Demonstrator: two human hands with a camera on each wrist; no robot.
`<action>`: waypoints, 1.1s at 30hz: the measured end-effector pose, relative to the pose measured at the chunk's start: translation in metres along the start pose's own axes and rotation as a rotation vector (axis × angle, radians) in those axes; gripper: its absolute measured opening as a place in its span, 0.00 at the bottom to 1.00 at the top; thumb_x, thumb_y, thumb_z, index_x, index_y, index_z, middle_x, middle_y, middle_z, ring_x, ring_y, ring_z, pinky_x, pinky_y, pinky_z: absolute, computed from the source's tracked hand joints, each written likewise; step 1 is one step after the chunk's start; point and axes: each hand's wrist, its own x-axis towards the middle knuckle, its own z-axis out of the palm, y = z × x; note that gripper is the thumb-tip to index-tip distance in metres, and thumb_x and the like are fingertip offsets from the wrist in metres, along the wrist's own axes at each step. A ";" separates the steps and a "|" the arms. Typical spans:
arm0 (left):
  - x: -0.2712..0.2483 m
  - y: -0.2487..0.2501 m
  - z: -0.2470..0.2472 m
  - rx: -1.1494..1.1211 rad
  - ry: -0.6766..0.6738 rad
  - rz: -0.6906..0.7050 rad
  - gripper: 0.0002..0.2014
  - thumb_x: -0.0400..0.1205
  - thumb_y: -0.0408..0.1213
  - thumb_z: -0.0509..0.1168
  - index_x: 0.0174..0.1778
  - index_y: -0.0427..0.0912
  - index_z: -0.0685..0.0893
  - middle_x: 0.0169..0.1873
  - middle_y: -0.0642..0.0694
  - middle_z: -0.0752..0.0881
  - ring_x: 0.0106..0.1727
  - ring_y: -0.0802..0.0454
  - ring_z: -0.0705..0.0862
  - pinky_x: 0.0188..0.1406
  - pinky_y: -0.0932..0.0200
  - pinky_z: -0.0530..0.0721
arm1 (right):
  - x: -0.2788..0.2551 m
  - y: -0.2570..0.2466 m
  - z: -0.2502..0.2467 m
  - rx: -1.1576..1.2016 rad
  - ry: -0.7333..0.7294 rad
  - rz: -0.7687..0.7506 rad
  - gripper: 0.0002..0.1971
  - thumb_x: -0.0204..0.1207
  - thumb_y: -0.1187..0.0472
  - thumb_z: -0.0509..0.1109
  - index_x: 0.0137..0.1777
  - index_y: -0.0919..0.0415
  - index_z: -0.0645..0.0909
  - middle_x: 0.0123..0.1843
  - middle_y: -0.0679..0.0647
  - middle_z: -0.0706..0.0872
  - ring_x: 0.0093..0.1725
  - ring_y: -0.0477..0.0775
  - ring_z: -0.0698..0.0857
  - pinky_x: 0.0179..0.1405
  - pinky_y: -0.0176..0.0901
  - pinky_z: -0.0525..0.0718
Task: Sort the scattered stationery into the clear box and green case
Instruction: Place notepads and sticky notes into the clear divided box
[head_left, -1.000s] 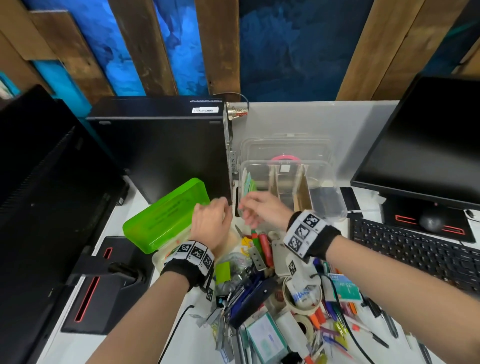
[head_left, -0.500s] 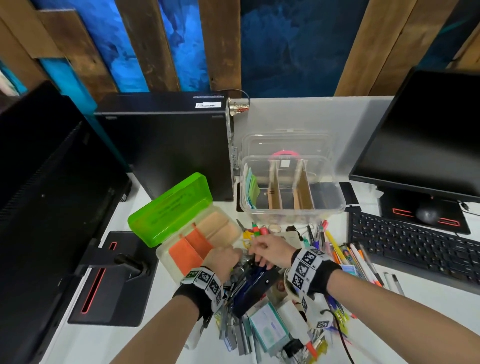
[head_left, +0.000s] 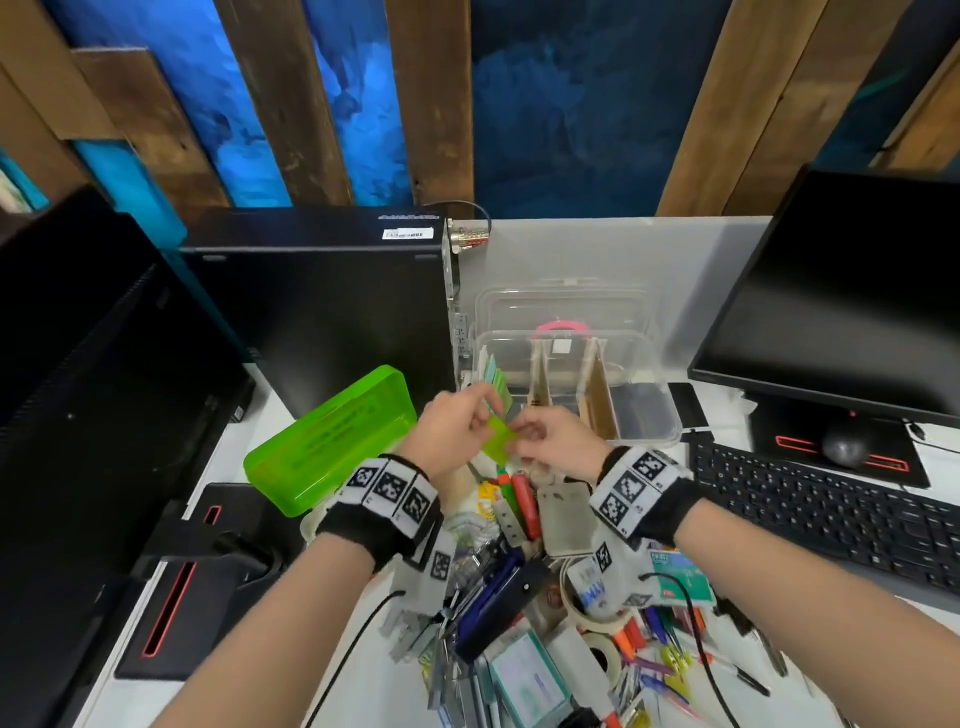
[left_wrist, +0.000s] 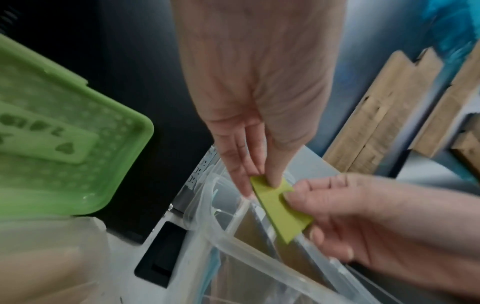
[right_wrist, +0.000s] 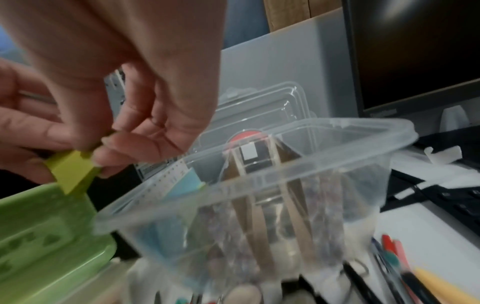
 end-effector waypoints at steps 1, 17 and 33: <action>0.007 0.002 -0.001 -0.075 0.017 -0.013 0.11 0.76 0.29 0.70 0.48 0.49 0.80 0.39 0.48 0.85 0.41 0.51 0.84 0.48 0.51 0.84 | 0.006 -0.002 -0.006 -0.023 0.017 0.012 0.07 0.74 0.64 0.75 0.50 0.64 0.84 0.37 0.51 0.83 0.30 0.44 0.82 0.31 0.36 0.81; 0.060 -0.033 0.028 0.246 -0.077 -0.231 0.20 0.80 0.37 0.64 0.69 0.42 0.78 0.65 0.40 0.79 0.65 0.37 0.80 0.65 0.46 0.78 | 0.116 -0.027 -0.021 -0.843 -0.084 0.229 0.11 0.77 0.66 0.64 0.52 0.71 0.84 0.45 0.59 0.88 0.42 0.56 0.87 0.44 0.47 0.88; 0.058 -0.035 0.025 0.236 -0.125 -0.182 0.23 0.81 0.38 0.65 0.74 0.43 0.74 0.71 0.42 0.76 0.69 0.40 0.77 0.69 0.46 0.73 | 0.144 -0.012 -0.024 -0.849 -0.320 0.408 0.09 0.74 0.57 0.70 0.50 0.61 0.84 0.35 0.49 0.84 0.30 0.50 0.80 0.38 0.42 0.85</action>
